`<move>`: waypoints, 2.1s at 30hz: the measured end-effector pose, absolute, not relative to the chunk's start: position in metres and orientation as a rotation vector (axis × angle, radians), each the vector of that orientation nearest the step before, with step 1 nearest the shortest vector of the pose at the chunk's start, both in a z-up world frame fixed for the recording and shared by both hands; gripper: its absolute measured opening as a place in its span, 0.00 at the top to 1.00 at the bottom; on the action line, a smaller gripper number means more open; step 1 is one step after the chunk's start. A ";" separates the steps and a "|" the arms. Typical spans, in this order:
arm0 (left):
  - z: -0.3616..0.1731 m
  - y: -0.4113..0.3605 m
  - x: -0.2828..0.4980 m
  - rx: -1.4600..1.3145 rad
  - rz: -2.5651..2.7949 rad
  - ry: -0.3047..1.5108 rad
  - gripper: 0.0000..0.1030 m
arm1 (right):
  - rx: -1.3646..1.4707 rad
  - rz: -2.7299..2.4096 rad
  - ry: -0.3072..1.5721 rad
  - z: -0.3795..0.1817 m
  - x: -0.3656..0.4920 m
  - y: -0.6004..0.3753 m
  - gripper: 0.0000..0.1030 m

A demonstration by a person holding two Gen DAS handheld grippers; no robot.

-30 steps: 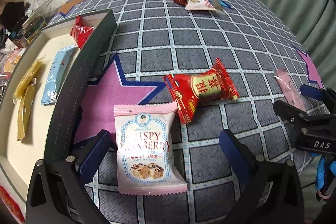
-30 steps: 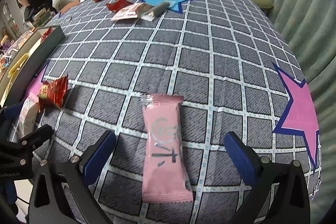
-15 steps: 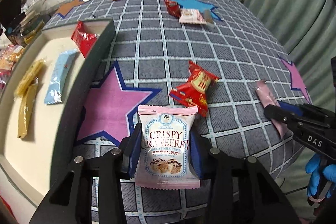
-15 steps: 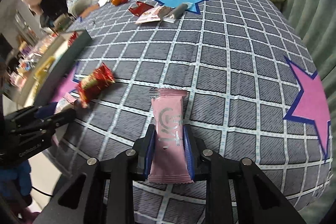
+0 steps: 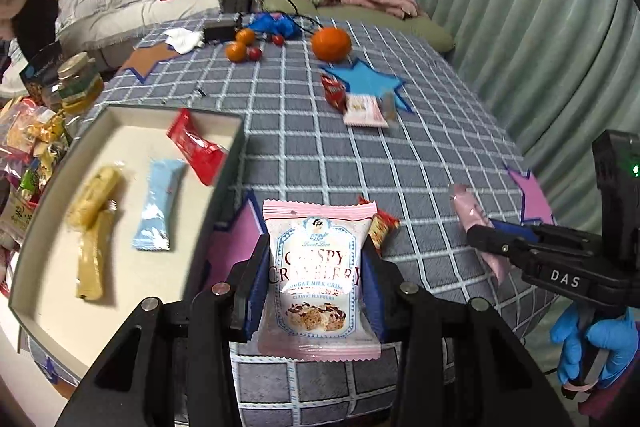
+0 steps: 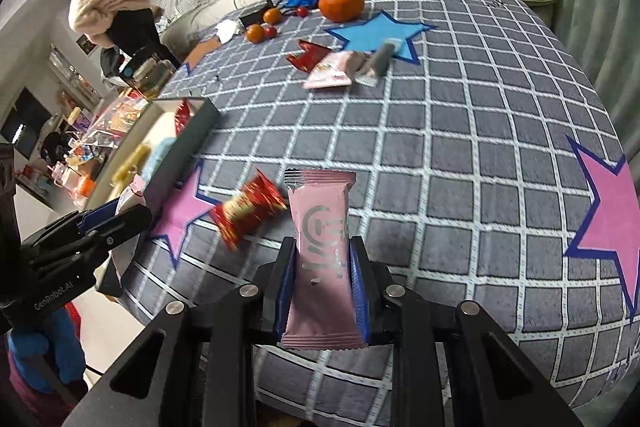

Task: Organize snacks
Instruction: 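Carry both packets over the white box, then open both tools to drop the packets into the white box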

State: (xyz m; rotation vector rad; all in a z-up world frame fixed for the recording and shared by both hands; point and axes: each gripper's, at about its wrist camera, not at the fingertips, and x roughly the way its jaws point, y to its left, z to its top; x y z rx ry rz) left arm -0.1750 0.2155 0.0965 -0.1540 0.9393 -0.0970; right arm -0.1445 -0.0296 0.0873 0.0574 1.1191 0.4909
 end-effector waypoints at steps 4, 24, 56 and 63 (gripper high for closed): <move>0.104 0.235 -0.172 -0.174 -0.066 0.915 0.56 | 0.049 0.517 1.109 0.098 -0.139 -0.014 0.73; 0.079 0.360 -0.175 -0.307 0.155 0.931 0.56 | -0.192 0.716 1.153 0.099 -0.111 0.146 0.73; 0.072 0.379 -0.167 -0.329 0.168 0.940 0.56 | -0.165 0.774 1.170 0.100 -0.124 0.155 0.74; 0.065 0.392 -0.165 -0.338 0.193 0.962 0.56 | -0.142 0.847 1.170 0.106 -0.107 0.224 0.74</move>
